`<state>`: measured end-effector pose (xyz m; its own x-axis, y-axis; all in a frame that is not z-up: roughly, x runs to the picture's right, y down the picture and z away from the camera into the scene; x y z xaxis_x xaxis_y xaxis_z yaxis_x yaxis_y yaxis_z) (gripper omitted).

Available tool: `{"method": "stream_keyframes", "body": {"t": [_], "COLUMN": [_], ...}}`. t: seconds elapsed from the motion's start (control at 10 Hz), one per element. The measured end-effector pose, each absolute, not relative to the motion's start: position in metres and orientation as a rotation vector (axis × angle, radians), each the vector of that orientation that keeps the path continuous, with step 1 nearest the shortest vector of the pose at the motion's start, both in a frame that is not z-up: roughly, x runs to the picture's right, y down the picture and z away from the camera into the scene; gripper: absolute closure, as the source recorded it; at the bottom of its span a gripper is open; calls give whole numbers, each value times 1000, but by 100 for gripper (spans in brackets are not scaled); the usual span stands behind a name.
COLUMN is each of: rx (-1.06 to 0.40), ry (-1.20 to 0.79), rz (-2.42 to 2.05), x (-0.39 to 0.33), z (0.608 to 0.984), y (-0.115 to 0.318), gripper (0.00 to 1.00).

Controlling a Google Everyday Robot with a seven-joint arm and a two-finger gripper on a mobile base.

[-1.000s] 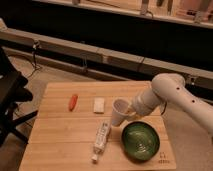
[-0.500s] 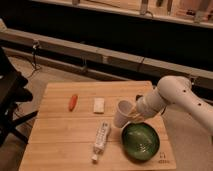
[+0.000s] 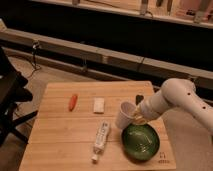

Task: Place the ceramic cup in the ceramic bowl

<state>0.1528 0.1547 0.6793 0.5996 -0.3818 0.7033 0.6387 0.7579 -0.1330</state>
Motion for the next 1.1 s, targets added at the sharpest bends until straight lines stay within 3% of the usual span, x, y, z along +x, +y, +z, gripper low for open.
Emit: {"method": "stream_keyframes", "body": {"t": [1.1], "rx": [-400], "ry": [-705], "rz": [-539], "x": [173], "z": [679], "y": [172], "gripper": [100]}}
